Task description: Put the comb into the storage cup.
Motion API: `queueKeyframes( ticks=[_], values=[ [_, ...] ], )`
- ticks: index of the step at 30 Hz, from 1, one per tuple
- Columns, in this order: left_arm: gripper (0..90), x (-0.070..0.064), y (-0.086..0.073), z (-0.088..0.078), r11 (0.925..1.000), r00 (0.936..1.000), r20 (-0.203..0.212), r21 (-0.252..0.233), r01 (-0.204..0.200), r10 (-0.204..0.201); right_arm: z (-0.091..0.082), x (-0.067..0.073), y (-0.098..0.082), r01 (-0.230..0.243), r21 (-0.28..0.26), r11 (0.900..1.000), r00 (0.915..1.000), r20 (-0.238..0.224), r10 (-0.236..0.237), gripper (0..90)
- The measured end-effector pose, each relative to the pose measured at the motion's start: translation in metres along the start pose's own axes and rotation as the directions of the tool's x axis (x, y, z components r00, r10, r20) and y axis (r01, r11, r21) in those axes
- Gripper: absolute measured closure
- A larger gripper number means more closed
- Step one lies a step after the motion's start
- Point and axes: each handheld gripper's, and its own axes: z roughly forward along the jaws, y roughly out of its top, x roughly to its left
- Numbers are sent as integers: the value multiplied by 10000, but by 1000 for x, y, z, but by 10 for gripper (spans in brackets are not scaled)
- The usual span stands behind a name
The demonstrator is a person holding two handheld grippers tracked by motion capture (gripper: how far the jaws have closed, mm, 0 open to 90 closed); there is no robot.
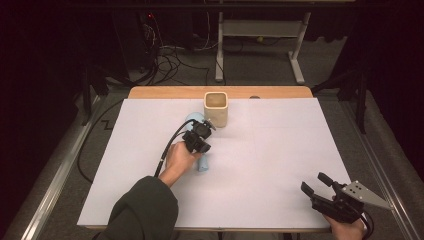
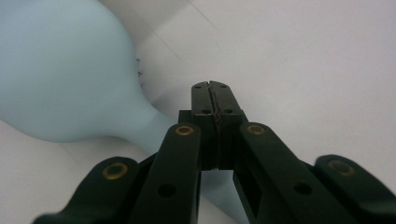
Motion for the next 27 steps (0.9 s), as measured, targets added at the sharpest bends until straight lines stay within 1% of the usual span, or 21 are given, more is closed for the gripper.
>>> queueKeyframes(
  ticks=[8,16,20,27],
  values=[
    [893,2,-5,-3,9999,10000,-15,89,83,-83,0,0,0,7,7,10000,10000,31,-7,270],
    [892,4,-12,-6,9999,9999,-53,22,106,-106,0,0,0,9,3,10000,10000,23,-9,270],
    [893,4,-14,-9,9999,9999,-53,71,127,-126,0,0,0,6,5,10000,10000,28,-6,270],
    [893,3,-18,-12,10000,10000,-55,62,49,-49,0,0,0,8,13,10000,10000,25,-8,270]
  ],
)
